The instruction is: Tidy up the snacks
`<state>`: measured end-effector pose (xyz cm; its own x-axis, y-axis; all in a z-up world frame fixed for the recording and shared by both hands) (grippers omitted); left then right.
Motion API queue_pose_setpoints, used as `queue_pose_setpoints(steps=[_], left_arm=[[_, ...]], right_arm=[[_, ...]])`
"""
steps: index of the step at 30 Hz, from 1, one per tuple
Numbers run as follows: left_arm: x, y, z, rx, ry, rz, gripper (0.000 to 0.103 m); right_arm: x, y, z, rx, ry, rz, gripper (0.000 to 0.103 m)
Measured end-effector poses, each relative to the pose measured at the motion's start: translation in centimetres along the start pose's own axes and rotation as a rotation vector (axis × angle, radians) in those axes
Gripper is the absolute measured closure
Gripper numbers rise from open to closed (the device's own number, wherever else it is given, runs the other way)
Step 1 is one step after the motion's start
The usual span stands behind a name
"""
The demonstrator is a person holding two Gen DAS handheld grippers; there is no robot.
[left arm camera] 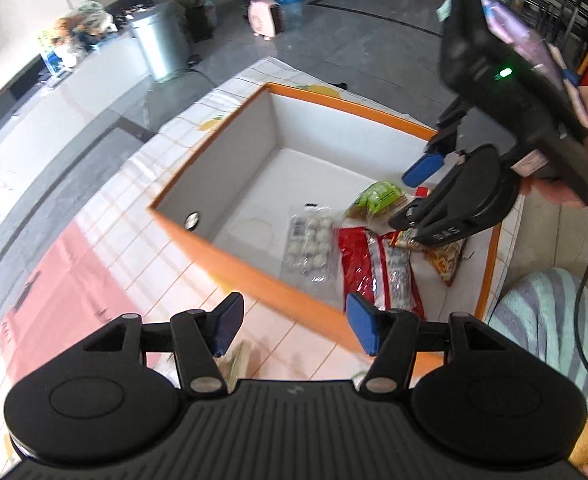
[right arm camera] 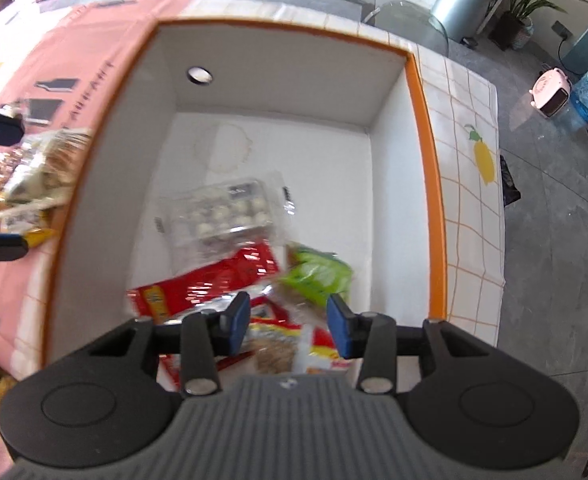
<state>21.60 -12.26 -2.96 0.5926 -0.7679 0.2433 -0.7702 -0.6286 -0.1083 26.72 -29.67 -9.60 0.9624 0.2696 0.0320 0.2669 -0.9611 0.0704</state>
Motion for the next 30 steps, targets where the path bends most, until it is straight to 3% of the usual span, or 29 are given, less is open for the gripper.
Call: queue_pose_setpoints(steps=[8, 15, 22, 30], left_arm=[[-5.3, -0.7, -4.9, 0.046, 0.084, -0.087, 0.033], [-11.4, -1.1, -7.7, 0.121, 0.185, -0.240, 0.033], [-17.8, -2.5, -8.4, 0.155, 0.234, -0.440, 0.033], [-24.2, -3.1, -7.4, 0.130, 0.245, -0.654, 0.033]], right_arm=[[-3.2, -4.7, -6.0, -0.027, 0.130, -0.004, 0.063], [-7.1, -9.7, -9.2, 0.047, 0.298, 0.050, 0.063], [-10.8, -15.4, -8.0, 0.101, 0.434, 0.111, 0.063], [-13.0, -20.9, -6.6, 0.126, 0.546, 0.142, 0.061]])
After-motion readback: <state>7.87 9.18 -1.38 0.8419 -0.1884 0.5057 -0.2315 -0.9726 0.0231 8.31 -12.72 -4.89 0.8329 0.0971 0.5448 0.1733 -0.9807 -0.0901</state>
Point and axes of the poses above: each gripper's, at about its wrist camera, not at the fingertips, and z roughly the way its jaws point, y to its right, x to its top, the point moved 1 cm from there along z, roughly the way its jaws point, and after that the axes turned 14 degrees about -y, right-handed, at the moved point
